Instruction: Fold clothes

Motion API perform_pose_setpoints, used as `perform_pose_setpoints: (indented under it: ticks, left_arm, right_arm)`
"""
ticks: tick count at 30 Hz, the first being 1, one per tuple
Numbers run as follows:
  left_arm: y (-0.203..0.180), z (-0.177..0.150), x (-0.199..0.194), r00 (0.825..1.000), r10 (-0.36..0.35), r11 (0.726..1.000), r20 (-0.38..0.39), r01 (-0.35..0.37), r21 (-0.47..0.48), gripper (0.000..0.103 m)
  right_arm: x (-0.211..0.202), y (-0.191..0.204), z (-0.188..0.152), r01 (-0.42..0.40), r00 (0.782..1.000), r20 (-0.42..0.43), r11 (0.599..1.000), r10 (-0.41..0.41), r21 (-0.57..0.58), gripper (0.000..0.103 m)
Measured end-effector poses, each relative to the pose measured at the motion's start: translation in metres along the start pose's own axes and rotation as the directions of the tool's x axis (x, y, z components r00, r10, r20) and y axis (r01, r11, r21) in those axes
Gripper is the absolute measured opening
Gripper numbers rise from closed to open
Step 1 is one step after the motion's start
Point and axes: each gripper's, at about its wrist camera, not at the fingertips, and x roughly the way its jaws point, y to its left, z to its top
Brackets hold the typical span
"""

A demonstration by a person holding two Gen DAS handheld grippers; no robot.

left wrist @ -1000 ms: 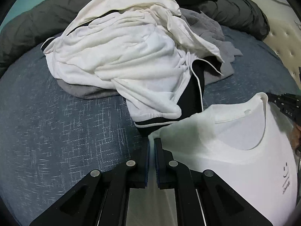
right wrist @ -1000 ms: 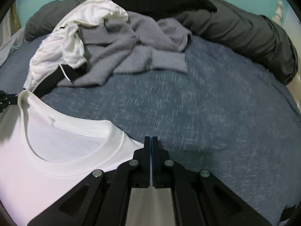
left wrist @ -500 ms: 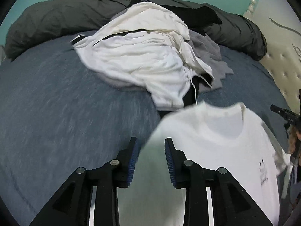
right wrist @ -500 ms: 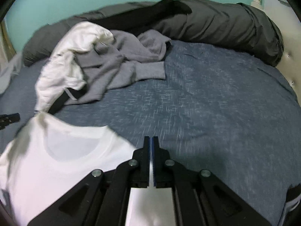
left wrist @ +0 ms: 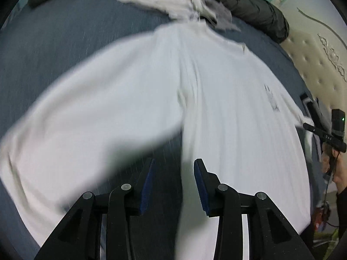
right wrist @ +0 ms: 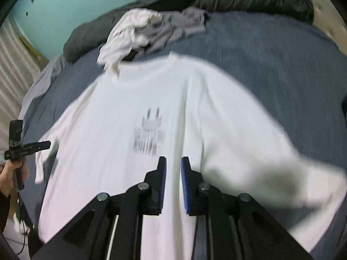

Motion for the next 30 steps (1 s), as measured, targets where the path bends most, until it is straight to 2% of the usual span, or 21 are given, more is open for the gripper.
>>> perform_pose_setpoints:
  ticks: [5,9,15,20,25,30]
  left_arm:
    - [-0.003,-0.057,-0.01,0.999,-0.014,1.0,-0.052,0.014,-0.014,0.041]
    - [-0.006,-0.102,-0.019,0.995,-0.026,0.999,-0.092,0.024,-0.025,0.041]
    - [-0.01,-0.14,-0.032,0.992,-0.017,1.0,-0.123,0.015,-0.016,0.044]
    - [-0.014,-0.162,-0.038,0.991,-0.02,1.0,-0.133,0.017,-0.023,0.044]
    - [-0.02,-0.169,-0.042,0.991,-0.025,1.0,-0.132,0.023,-0.016,0.044]
    - [-0.025,-0.17,-0.045,0.992,-0.02,1.0,-0.127,0.018,-0.011,0.044]
  right_arm:
    - [-0.022,-0.006,-0.071,-0.023,0.997,-0.07,0.998,0.026,0.051,0.023]
    - [-0.043,-0.017,-0.117,-0.041,0.995,-0.085,0.989,0.053,0.14,0.024]
    - [-0.075,-0.024,-0.174,-0.046,0.992,-0.104,0.978,0.069,0.205,0.027]
    - [-0.093,-0.024,-0.198,-0.04,0.993,-0.104,0.977,0.063,0.212,0.027]
    - [-0.103,-0.028,-0.216,-0.029,0.994,-0.092,0.973,0.051,0.23,0.027]
    - [-0.113,-0.05,-0.216,-0.006,0.999,-0.034,0.954,0.017,0.298,0.027]
